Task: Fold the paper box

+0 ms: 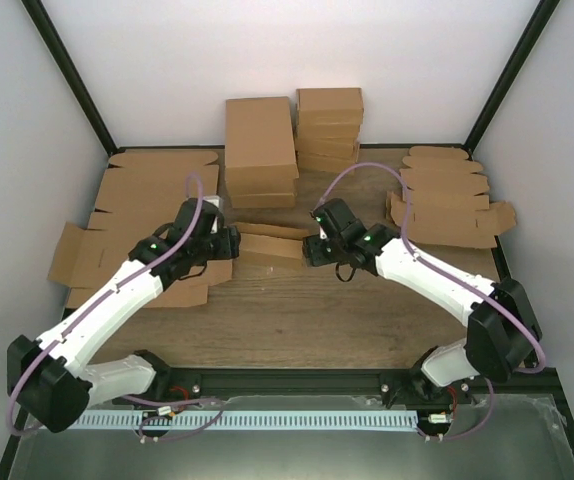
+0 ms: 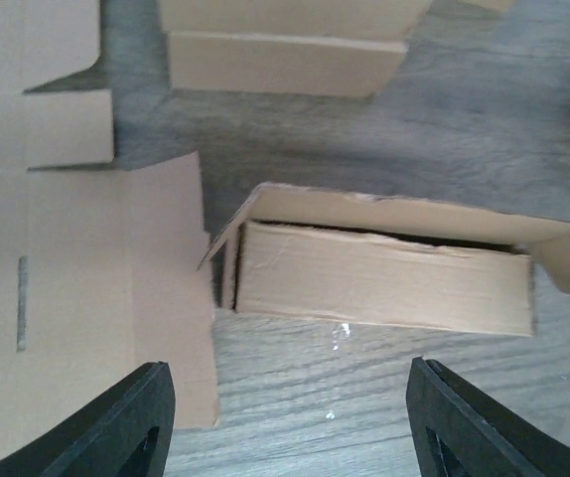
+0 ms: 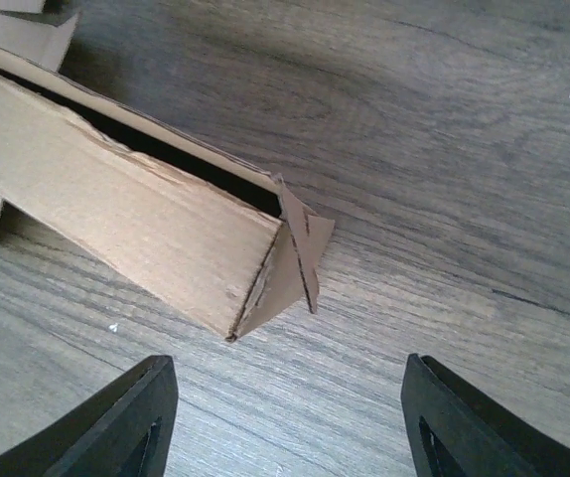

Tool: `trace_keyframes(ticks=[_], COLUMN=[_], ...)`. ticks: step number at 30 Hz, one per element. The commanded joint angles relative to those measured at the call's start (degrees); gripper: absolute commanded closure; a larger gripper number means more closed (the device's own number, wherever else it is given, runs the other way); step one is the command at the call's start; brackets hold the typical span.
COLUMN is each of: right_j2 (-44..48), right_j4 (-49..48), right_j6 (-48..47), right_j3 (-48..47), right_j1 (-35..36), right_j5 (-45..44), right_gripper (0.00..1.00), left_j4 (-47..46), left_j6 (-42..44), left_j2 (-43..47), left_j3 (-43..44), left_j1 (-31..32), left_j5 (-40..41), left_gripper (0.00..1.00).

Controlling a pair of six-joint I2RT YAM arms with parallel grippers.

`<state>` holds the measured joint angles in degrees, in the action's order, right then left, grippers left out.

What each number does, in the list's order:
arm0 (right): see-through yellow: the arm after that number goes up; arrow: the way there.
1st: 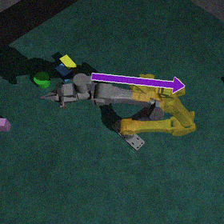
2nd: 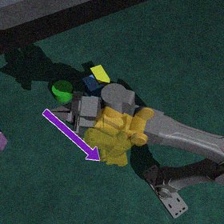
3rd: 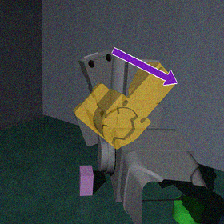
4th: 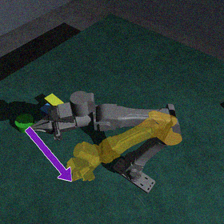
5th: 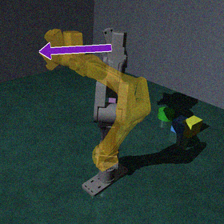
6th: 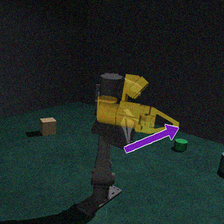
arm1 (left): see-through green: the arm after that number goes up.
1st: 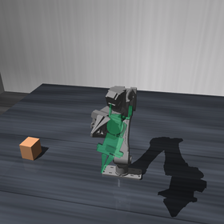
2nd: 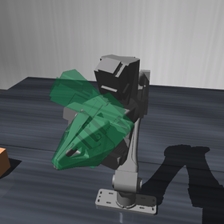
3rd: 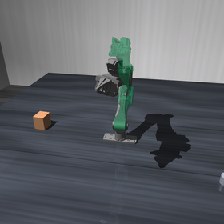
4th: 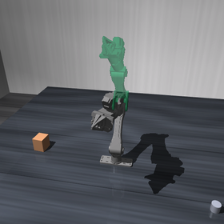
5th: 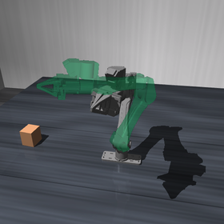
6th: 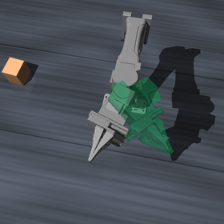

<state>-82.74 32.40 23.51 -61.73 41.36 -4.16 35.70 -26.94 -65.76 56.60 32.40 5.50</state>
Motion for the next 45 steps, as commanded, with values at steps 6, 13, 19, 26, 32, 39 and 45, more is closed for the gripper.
trace_keyframes(ticks=[6, 13, 19, 26, 32, 39, 45], right_j2=[-0.7, -5.77, -7.68, -10.65, -12.21, -12.96, -13.99], right_j4=[0.09, 0.29, -4.99, -7.91, -9.77, -10.73, -10.85], right_j6=[-6.92, -6.37, -4.54, -2.46, -1.35, -1.4, -1.38], right_j3=[-5.22, -7.96, -5.97, -5.08, -3.32, -2.67, -2.6], right_j1=[-0.15, -0.14, -0.88, -1.63, -2.8, -3.46, -4.0], right_j5=[1.15, -0.57, 3.24, 4.49, 4.8, 6.06, 6.7], right_gripper=[0.3, 0.12, 0.14, 0.19, 0.26, 0.35, 0.41], left_j4=[1.23, 0.41, -2.03, -3.14, -5.62, -7.07, -7.37], left_j6=[5.33, 9.03, 11.92, 11.78, 10.34, 10.14, 10.24], left_j2=[-7.61, -14.44, -17.97, -21.12, -22.78, -24.37, -24.41], left_j3=[2.86, 5.46, 5.14, 6.97, 6.95, 7.22, 7.72], left_j1=[-0.45, -4.64, -6.62, -7.16, -7.25, -7.18, -7.18], left_j5=[7.47, 5.89, 0.31, 1.8, 1.58, 0.17, -1.68], left_gripper=[0.39, 0.42, 0.43, 0.49, 0.56, 0.65, 0.83])
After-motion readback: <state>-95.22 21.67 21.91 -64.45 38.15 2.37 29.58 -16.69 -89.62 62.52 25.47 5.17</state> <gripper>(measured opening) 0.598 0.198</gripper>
